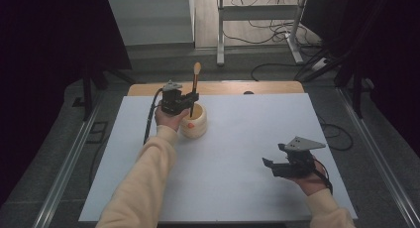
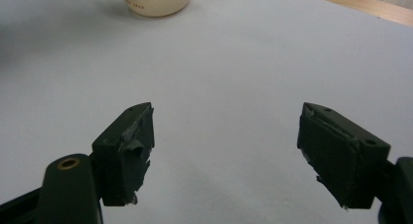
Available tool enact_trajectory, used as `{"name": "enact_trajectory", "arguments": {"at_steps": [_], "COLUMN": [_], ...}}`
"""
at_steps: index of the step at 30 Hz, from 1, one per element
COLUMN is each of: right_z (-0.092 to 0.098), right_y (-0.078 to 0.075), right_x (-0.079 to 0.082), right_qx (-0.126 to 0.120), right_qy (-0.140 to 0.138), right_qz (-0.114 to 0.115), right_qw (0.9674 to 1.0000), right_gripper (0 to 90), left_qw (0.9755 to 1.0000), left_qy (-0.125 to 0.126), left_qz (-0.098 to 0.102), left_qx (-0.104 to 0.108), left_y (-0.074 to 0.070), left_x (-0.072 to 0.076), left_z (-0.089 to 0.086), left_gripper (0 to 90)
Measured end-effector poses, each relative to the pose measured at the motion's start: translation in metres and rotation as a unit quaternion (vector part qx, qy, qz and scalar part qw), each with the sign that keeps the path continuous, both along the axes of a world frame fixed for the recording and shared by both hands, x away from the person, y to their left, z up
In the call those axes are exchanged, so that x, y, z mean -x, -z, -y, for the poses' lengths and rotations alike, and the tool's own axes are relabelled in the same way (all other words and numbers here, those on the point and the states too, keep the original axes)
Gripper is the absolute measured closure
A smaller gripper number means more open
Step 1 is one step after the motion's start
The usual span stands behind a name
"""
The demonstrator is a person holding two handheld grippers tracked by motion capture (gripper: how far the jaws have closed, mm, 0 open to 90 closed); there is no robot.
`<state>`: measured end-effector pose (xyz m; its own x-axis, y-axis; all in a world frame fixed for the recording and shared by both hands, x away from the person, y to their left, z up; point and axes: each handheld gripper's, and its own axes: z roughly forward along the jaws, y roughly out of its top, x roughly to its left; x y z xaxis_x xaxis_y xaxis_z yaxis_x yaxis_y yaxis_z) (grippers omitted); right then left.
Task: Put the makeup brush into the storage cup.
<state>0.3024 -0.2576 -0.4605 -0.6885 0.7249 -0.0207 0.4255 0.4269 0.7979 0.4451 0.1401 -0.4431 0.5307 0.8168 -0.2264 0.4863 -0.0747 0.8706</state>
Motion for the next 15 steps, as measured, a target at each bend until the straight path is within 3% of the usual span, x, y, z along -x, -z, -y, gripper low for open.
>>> {"name": "enact_trajectory", "arguments": {"at_steps": [7,15], "right_z": [0.001,0.001], "right_y": [0.0,0.0], "right_x": [-0.001,-0.001], "right_qx": [-0.001,0.0], "right_qy": [0.002,0.001], "right_qz": [0.0,0.0], "right_qw": [1.0,1.0], "right_gripper": [21.8,21.8], "left_qw": [0.9999,1.0], "left_qy": [-0.003,-0.005], "left_qz": [-0.005,-0.008], "left_qx": [-0.009,-0.004], "left_y": [0.01,0.016], "left_x": [-0.002,-0.003], "left_z": [0.001,0.002], "left_gripper": [78.6,78.5]}}
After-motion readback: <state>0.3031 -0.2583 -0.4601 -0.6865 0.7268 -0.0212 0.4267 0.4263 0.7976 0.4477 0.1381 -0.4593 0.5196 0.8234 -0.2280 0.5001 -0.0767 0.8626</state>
